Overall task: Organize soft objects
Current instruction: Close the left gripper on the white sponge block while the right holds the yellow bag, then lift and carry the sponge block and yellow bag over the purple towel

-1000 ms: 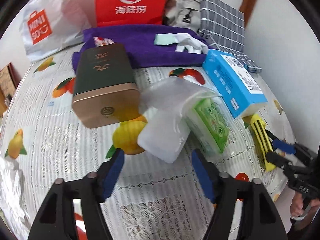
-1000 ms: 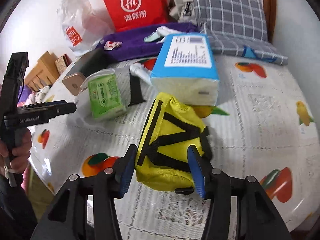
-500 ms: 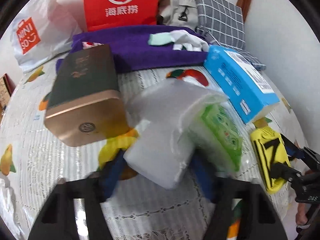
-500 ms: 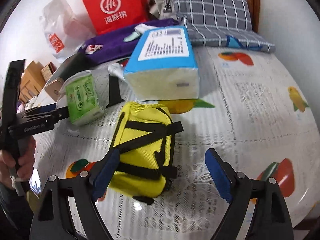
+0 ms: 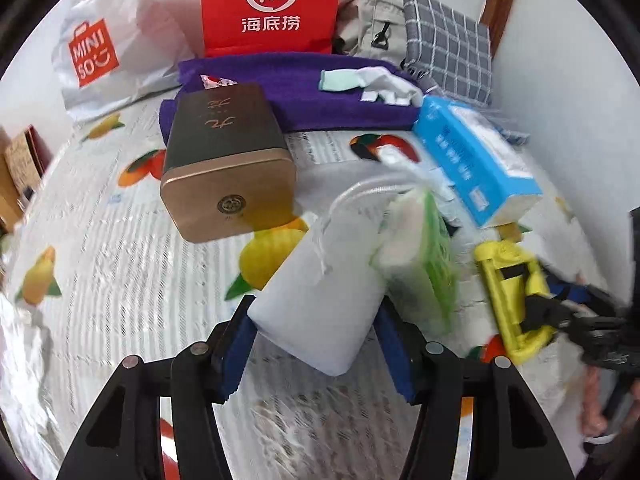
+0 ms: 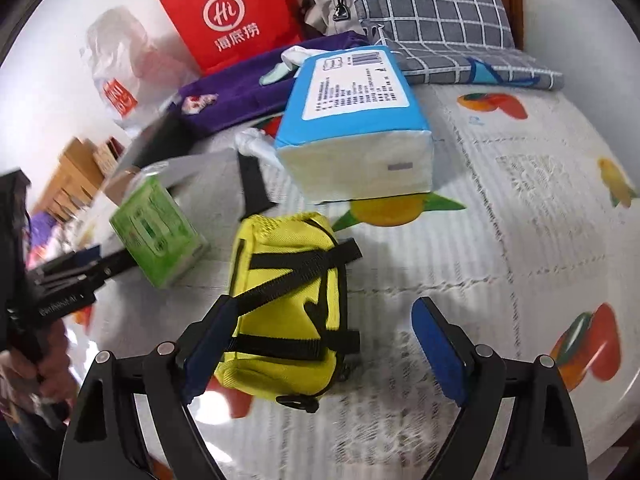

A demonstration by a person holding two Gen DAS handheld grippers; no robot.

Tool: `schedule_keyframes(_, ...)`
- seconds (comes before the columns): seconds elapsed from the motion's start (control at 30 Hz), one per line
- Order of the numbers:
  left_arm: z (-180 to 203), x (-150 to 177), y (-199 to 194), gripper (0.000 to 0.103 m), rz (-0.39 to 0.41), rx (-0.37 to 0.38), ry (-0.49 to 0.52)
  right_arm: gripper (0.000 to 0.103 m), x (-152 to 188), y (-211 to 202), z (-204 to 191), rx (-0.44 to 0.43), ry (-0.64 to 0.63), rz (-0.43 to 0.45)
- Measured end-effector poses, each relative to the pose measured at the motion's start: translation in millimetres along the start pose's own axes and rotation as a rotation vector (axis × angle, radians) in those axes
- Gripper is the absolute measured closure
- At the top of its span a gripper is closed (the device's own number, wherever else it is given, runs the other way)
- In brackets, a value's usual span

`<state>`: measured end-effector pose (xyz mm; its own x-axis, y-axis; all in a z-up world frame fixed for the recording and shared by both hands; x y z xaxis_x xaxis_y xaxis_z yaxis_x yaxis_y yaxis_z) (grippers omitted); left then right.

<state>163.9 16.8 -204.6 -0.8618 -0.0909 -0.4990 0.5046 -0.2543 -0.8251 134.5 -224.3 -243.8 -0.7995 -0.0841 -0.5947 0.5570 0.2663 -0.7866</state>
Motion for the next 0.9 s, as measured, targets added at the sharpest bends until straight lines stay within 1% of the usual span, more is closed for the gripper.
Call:
schedule_keyframes(0.07, -1.2, 0.9, -7.1, 0.047, 0.003, 0.035, -0.023, 0.015, -0.2, -0.1, -5.0, 0.012, -0.014, -0.001)
schedule_keyframes(0.13, -0.3, 0.6, -15.4, 0.047, 0.023, 0.029, -0.026, 0.015, 0.6, 2.3, -14.9, 0.053, -0.057, -0.012)
schedule_keyframes(0.2, 1.5, 0.0, -21.4, 0.047, 0.038, 0.025, -0.022, 0.015, 1.5, 5.3, -22.5, 0.072, -0.092, -0.019)
schedule_keyframes(0.33, 0.8, -1.1, -28.7, 0.047, 0.051, 0.016, -0.031, 0.015, 4.7, 11.1, -32.2, 0.058, -0.106, -0.027)
schedule_keyframes(0.47, -3.2, -1.0, -35.7, 0.047, 0.072, -0.033, -0.035, 0.015, 3.4, 10.5, -35.7, 0.051, -0.106, -0.034)
schedule_keyframes(0.57, -9.1, -1.7, -42.9, 0.046, 0.083, -0.033, -0.053, 0.015, 0.4, -2.2, -37.9, 0.061, -0.112, -0.006)
schedule_keyframes(0.67, -13.7, -1.6, -47.4, 0.046, 0.093, -0.031, -0.070, 0.014, -2.2, -10.3, -44.8, 0.038, -0.126, 0.028)
schedule_keyframes(0.73, -16.5, -0.8, -50.1, 0.046, 0.097, -0.028, -0.081, 0.014, -2.7, -5.2, -51.8, 0.045, -0.147, 0.014)
schedule_keyframes(0.83, -20.4, -0.1, -57.0, 0.046, 0.108, -0.017, -0.096, 0.014, 1.6, 11.8, -61.3, 0.083, -0.186, -0.048)
schedule_keyframes(0.9, -21.6, -0.3, -61.3, 0.046, 0.116, -0.015, -0.099, 0.014, 5.6, 22.0, -66.1, 0.093, -0.207, -0.072)
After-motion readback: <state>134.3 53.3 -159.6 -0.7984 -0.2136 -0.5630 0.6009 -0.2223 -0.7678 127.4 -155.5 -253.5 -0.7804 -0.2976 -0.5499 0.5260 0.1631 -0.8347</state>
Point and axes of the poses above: each gripper's, at about its wrist camera, not at the fingertips, and y roughly the way its jaws point, z to its right, x to its underside, the point moved 2 cm from there along y, roughly the way its jaws point, and after that the axes turned 13 degrees about -y, right-handed, at the moved point
